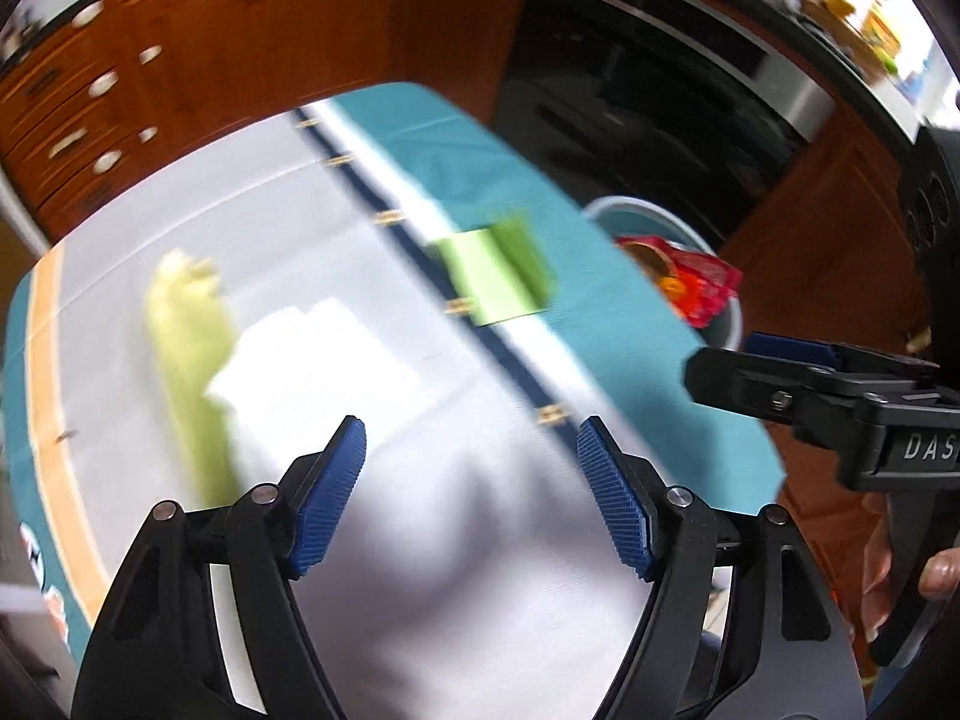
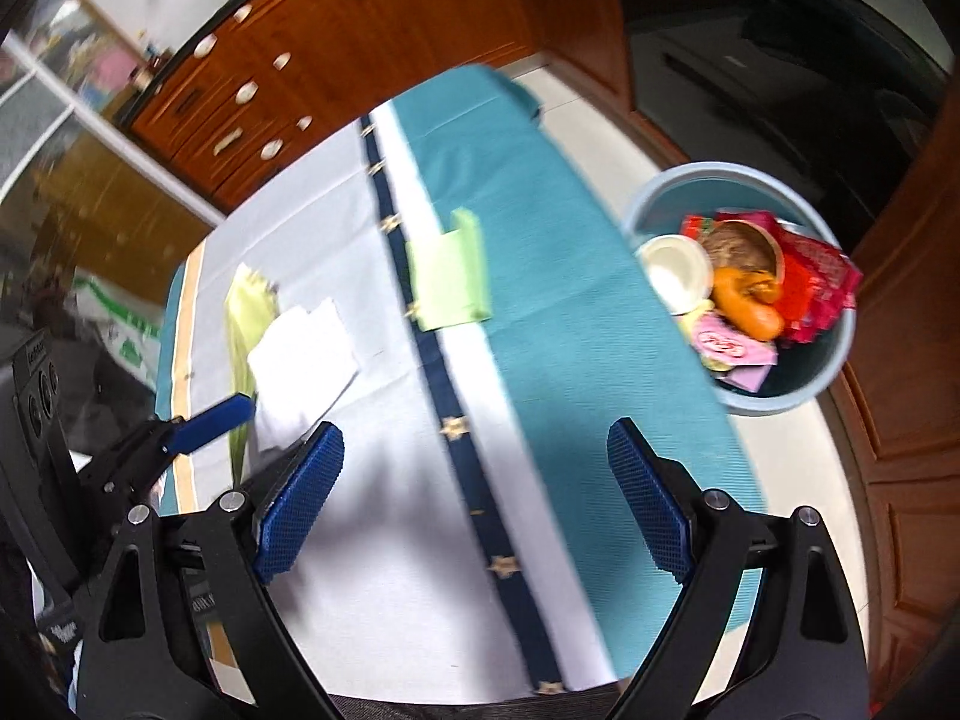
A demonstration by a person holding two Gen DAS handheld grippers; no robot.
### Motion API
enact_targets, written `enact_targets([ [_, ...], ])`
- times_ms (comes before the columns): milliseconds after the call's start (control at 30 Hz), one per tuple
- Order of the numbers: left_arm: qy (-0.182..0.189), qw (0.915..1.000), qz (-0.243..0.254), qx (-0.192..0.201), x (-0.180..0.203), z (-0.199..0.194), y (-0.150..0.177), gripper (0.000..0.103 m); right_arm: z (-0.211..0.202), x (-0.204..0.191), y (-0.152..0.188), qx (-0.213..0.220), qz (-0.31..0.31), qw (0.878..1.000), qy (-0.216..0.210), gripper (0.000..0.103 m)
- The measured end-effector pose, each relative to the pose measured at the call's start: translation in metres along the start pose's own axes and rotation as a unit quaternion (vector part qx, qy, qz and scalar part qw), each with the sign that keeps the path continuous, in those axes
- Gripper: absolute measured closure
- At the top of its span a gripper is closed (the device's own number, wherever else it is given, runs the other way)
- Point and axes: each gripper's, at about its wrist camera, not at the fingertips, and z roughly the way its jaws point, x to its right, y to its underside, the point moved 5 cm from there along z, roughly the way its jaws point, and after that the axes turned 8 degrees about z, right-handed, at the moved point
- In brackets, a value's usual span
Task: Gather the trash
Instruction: 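Return both tools to the table over the corn husk and tissue, then grasp the pale green corn husk with the left tool while the right tool grasps the white tissue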
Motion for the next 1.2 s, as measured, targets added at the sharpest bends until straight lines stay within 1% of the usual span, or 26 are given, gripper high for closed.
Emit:
enact_targets([
  [167,-0.020,0.9984,-0.052,0.007,-0.062,-0.013,0.028,0.029,0.023,-0.033,0.010,-0.024,-0.025,0.999,0.000,0.017],
  [267,-0.037,0.9972,-0.064,0.008,-0.088,-0.015,0.042,0.029,0.044,-0.055,0.014,-0.046,-0.036,0.998,0.001,0.017],
  [433,-0.042,0.9952,-0.089,0.005,-0.118,-0.011,0.061,0.029,0.079,-0.092,0.018,-0.072,-0.063,0.995,-0.002,0.017],
  [567,-0.046,0.9949,-0.090,-0.003,-0.133,-0.004,0.068,0.029,0.109,-0.120,0.018,-0.084,-0.088,0.993,0.002,0.017],
  [667,-0.050,0.9948,-0.088,-0.009,-0.138,0.001,0.070,0.029,0.127,-0.133,0.018,-0.083,-0.102,0.991,0.013,0.017],
  [833,-0.046,0.9943,-0.096,-0.009,-0.150,0.004,0.074,0.029,0.150,-0.146,0.017,-0.072,-0.129,0.988,0.034,0.017],
  [933,-0.040,0.9937,-0.104,-0.013,-0.155,0.008,0.074,0.029,0.153,-0.150,0.017,-0.053,-0.147,0.987,0.043,0.016],
  [1033,-0.037,0.9936,-0.105,-0.018,-0.157,0.014,0.072,0.029,0.155,-0.154,0.017,-0.042,-0.173,0.982,0.057,0.016],
  [1100,-0.038,0.9937,-0.104,-0.020,-0.157,0.017,0.070,0.028,0.154,-0.155,0.018,-0.025,-0.198,0.977,0.073,0.029],
  [1133,-0.036,0.9936,-0.106,-0.019,-0.157,0.018,0.069,0.028,0.152,-0.154,0.017,-0.014,-0.209,0.974,0.083,0.048],
  [1167,-0.032,0.9934,-0.108,-0.019,-0.157,0.019,0.066,0.028,0.150,-0.153,0.015,-0.008,-0.214,0.974,0.081,0.066],
  [1200,-0.028,0.9934,-0.109,-0.018,-0.156,0.020,0.065,0.028,0.148,-0.149,0.012,-0.012,-0.205,0.976,0.069,0.076],
])
